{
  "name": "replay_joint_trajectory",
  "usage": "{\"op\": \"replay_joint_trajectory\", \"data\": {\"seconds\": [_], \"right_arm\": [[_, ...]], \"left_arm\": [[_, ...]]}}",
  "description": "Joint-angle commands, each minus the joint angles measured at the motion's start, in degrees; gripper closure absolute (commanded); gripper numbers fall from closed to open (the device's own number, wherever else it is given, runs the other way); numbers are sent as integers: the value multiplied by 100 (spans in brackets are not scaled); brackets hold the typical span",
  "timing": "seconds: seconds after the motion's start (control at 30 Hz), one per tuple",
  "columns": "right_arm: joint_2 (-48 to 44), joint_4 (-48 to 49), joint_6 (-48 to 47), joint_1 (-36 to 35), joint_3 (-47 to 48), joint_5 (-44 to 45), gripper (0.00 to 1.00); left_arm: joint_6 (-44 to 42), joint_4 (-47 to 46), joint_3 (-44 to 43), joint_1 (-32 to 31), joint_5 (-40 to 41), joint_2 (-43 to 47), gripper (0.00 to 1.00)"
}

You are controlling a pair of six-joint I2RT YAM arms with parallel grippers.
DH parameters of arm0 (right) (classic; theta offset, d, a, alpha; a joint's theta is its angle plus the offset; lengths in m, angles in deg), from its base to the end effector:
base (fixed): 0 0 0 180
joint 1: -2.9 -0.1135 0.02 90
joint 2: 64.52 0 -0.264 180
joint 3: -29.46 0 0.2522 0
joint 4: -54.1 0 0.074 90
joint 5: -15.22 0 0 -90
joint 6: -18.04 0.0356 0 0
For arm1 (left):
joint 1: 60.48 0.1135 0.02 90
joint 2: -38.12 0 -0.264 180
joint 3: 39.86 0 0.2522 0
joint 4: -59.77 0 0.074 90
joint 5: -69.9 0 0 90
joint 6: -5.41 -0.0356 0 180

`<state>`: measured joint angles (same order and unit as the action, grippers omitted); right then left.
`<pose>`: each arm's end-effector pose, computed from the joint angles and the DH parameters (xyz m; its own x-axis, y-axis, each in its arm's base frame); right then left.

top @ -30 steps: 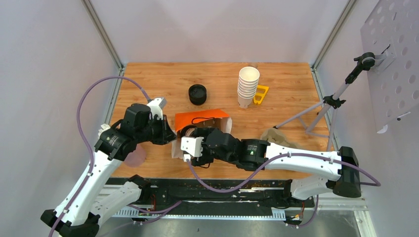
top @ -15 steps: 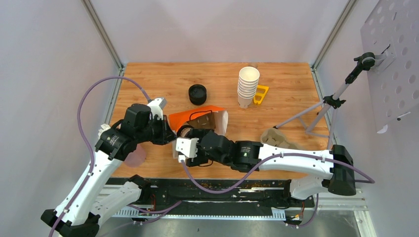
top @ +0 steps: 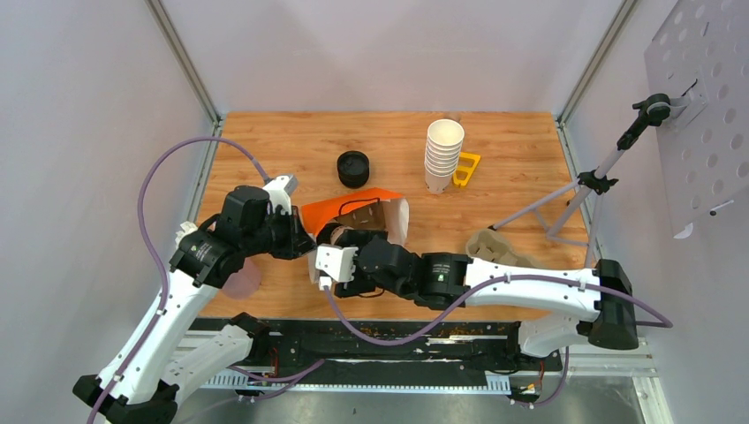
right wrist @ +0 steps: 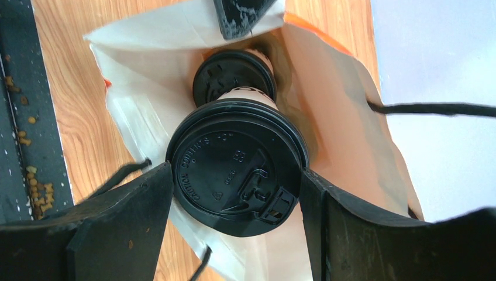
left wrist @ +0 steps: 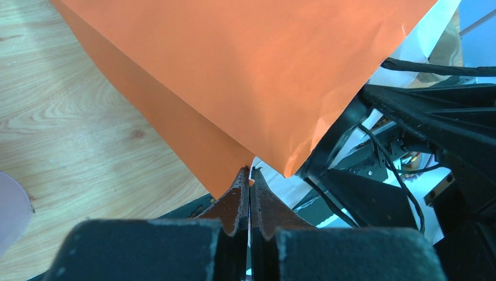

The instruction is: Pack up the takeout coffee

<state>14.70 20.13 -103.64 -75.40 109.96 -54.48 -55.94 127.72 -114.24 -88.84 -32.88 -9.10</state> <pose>0.0756 0.3041 0.3205 0.3580 -0.7001 -0.6178 -0.7887 0.1274 -0.6014 0.1260 -0.0769 0.3514 -0.7973 -0.1010 -0.5951 0.2602 0.8321 -0.4898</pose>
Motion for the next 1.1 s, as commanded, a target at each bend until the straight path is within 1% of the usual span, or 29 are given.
{"op": "replay_joint_trajectory", "data": {"seconds": [0.0, 0.23, 0.57, 0.77, 0.93, 1.07], "right_arm": [[-488, -440, -65, -21, 276, 336, 31], [-664, -730, -333, 165, 262, 440, 31], [-311, -660, -1066, 986, 353, -135, 30], [-238, -799, -1368, 1019, 297, -658, 30], [-313, -521, -1849, 1043, -60, -1072, 30], [-114, -392, -2167, 1093, -73, -1209, 30]], "left_arm": [[-63, -97, 15, 14, 34, 64, 100], [-132, -110, 15, 12, 83, 81, 100], [-157, -125, 50, 15, 82, 120, 100], [-218, -212, 18, 15, 41, 82, 100], [-194, -239, 29, 15, 45, 82, 100], [-192, -249, 76, 15, 9, 83, 100]]}}
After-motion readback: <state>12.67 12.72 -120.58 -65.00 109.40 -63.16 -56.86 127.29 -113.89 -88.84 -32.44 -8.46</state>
